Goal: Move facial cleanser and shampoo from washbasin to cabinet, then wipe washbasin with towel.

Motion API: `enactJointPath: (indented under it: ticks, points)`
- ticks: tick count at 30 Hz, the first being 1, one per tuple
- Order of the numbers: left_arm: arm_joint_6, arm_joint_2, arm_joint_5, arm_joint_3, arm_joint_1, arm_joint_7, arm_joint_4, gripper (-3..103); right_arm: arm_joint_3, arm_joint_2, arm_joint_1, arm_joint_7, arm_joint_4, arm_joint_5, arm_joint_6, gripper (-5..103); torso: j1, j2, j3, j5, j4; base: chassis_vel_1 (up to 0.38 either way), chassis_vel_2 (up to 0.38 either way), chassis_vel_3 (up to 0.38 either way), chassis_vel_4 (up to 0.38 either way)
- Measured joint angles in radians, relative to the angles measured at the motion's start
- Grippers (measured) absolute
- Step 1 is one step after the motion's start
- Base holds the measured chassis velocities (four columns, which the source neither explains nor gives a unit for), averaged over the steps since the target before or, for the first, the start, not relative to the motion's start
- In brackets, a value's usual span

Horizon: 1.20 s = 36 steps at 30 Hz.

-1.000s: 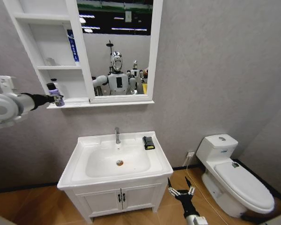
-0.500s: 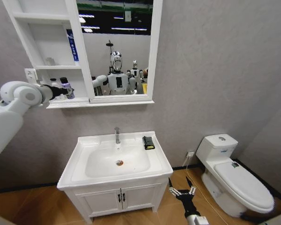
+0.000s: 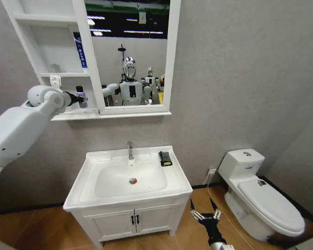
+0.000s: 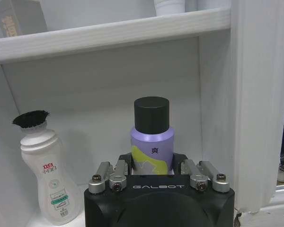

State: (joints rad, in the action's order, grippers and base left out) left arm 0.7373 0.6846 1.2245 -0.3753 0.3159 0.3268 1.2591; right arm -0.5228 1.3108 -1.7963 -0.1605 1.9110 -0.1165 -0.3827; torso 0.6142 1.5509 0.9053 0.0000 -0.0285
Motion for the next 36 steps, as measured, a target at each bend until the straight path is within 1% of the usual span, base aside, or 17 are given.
enactJointPath:
  ticks: [2,4,9,16,17,18,19,21,23,26,27,30,31,32,33,34,36]
  points:
    - [0.0,0.019,-0.017,-0.003,0.004,-0.006,-0.028,43,-0.005,0.0,-0.003,0.0,0.002,-0.008,0.0,100,0.0,0.0,0.0,0.0,0.0,0.0,0.0,0.0,0.0]
    - [0.0,0.024,-0.021,-0.003,0.004,-0.007,-0.033,43,-0.006,0.0,-0.003,0.0,0.002,-0.01,-0.001,100,0.0,0.0,0.0,0.0,0.0,0.0,0.0,0.0,0.0]
    - [-0.011,0.059,-0.034,-0.003,0.002,-0.012,-0.081,43,-0.011,-0.005,-0.003,0.0,0.001,-0.015,-0.001,100,0.0,0.0,0.0,0.0,0.0,0.0,0.0,0.0,0.0]
    - [-0.019,0.055,-0.037,0.009,-0.019,-0.019,-0.085,43,-0.029,-0.016,0.001,0.001,-0.003,-0.029,-0.001,100,0.0,0.0,0.0,0.0,0.0,0.0,0.0,0.0,0.0]
    - [-0.021,0.049,-0.037,0.015,-0.028,-0.027,-0.08,40,-0.031,-0.017,0.001,0.002,-0.003,-0.031,-0.001,100,0.0,0.0,0.0,0.0,0.0,0.0,0.0,0.0,0.0]
    - [-0.023,0.041,-0.037,0.02,-0.035,-0.034,-0.072,43,-0.032,-0.018,0.002,0.002,-0.004,-0.031,-0.001,100,0.0,0.0,0.0,-0.0001,0.0,0.0,0.0,0.0,0.0]
    - [-0.023,0.041,-0.037,0.02,-0.035,-0.034,-0.072,43,-0.032,-0.018,0.002,0.002,-0.004,-0.031,-0.001,100,0.0,0.0,0.0,-0.0001,0.0,0.0,0.0,0.0,0.0]
    - [-0.023,0.028,-0.049,0.029,-0.052,-0.04,-0.06,54,-0.026,-0.014,0.0,0.002,-0.006,-0.028,-0.001,100,0.0,0.0,0.0,-0.0001,0.0003,0.0,0.0,0.0,0.0]
    - [-0.023,0.024,-0.053,0.032,-0.058,-0.041,-0.057,54,-0.021,-0.01,-0.002,0.002,-0.006,-0.022,-0.001,100,0.0,0.0,0.0,-0.0002,0.0002,0.0,0.0,0.0,0.0]
    - [-0.022,0.007,-0.052,0.043,-0.079,-0.045,-0.033,70,-0.004,0.002,-0.009,0.004,-0.005,-0.006,-0.001,100,0.0,0.0,0.0,-0.0001,0.0002,0.0,0.0,0.0,0.0]
    - [-0.022,0.007,-0.052,0.043,-0.079,-0.045,-0.033,70,-0.004,0.002,-0.009,0.004,-0.005,-0.006,-0.001,100,0.0,0.0,0.0,-0.0001,0.0002,0.0,0.0,0.0,0.0]
    - [-0.018,-0.003,-0.039,0.063,-0.101,-0.036,-0.005,86,0.003,0.005,-0.02,0.005,-0.001,0.004,-0.003,100,0.0,0.0,0.0,-0.0002,0.0,0.0,0.0,0.0,0.0]
    - [-0.018,-0.003,-0.039,0.063,-0.101,-0.036,-0.005,86,0.003,0.005,-0.02,0.005,-0.001,0.004,-0.003,100,0.0,0.0,0.0,-0.0002,0.0,0.0,0.0,0.0,0.0]
    - [-0.017,-0.008,-0.033,0.073,-0.11,-0.031,0.007,92,0.003,0.004,-0.021,0.005,0.002,0.004,-0.003,100,0.0,0.0,0.0,-0.0001,-0.0001,0.0,0.0,0.0,0.0]
    - [-0.017,-0.008,-0.033,0.073,-0.11,-0.031,0.007,92,0.003,0.004,-0.021,0.005,0.002,0.004,-0.003,100,0.0,0.0,0.0,-0.0001,-0.0001,0.0,0.0,0.0,0.0]
    - [-0.014,-0.019,-0.021,0.089,-0.127,-0.022,0.034,97,0.003,0.002,-0.022,0.005,0.005,0.004,-0.003,100,0.0,0.0,0.0,0.0,-0.0001,0.0,0.0,0.0,0.0]
    - [-0.007,-0.045,-0.006,0.125,-0.167,-0.008,0.097,100,0.008,-0.011,-0.021,0.005,0.006,0.004,0.0,100,0.0,0.0,0.0,-0.0001,-0.0001,0.0,0.0,0.0,0.0]
